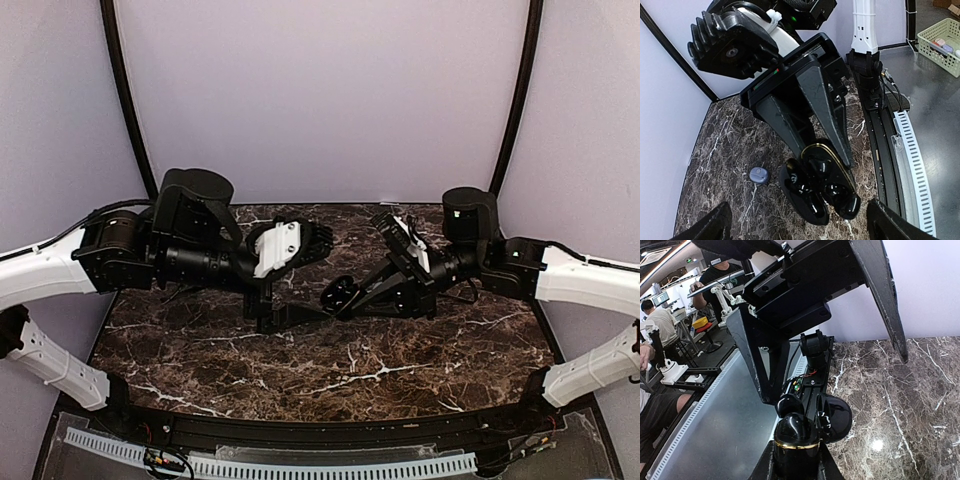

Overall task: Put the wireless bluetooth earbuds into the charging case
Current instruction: Adjust the left earbud in the left side groove of the charging case.

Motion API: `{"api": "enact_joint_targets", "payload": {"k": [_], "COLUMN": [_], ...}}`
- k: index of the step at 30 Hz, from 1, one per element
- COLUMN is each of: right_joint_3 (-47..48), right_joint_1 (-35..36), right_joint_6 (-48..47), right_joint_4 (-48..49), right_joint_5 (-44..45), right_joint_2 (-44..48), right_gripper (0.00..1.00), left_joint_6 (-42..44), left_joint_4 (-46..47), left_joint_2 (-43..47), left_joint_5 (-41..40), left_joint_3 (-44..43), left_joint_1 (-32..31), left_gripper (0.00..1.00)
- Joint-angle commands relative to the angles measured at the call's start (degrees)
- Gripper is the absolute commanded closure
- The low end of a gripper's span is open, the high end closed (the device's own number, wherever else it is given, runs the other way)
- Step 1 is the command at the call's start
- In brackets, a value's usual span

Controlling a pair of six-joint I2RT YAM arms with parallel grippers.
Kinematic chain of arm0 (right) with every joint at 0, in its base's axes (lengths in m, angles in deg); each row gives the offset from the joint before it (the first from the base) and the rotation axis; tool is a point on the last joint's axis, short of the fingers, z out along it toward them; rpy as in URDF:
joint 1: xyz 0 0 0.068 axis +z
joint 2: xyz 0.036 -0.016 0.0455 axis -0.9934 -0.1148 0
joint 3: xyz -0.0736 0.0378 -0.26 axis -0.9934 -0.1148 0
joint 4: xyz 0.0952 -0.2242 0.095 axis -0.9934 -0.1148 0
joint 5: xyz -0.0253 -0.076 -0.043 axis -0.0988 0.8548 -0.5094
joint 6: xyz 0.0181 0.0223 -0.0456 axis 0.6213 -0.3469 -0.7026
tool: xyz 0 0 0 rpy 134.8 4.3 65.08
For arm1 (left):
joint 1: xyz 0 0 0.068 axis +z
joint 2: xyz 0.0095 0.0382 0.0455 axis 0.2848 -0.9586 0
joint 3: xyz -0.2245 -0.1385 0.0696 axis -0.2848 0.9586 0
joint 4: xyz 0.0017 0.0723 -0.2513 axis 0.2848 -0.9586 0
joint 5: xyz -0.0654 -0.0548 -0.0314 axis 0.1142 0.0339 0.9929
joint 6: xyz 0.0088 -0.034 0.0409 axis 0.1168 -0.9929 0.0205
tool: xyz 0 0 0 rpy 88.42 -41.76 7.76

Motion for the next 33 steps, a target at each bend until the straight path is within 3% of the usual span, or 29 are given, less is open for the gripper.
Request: {"api": "enact_joint_targets", "payload": {"k": [1,25,33], "right_joint_3": [1.44,-0.16,-0.43], "right_joint_1": [0.58,1.5,1.41], "right_joint_6": [-1.14,0.56,1.09], "right_joint_4": [1.24,4.36,5.05], "right_joint_5": [-0.19,-4.14,-2.75], "right_joint_2": [0.62,1.26,1.79], "right_gripper": [1.0,1.0,1.0], "left_joint_6": [-1.18,-2.23,-2.49], "left_joint_4": [1.77,6.93,7.78], "left_joint_2": [0.23,-2.04,-0.95], "left_joint_5": [1.13,-12.25,-8.76], "left_joint_3": [-1.18,-1.39,-1.03], "left_joint_1": [0.42,2.22,2.85], "left_gripper": [0.08,0.18,0.18]}}
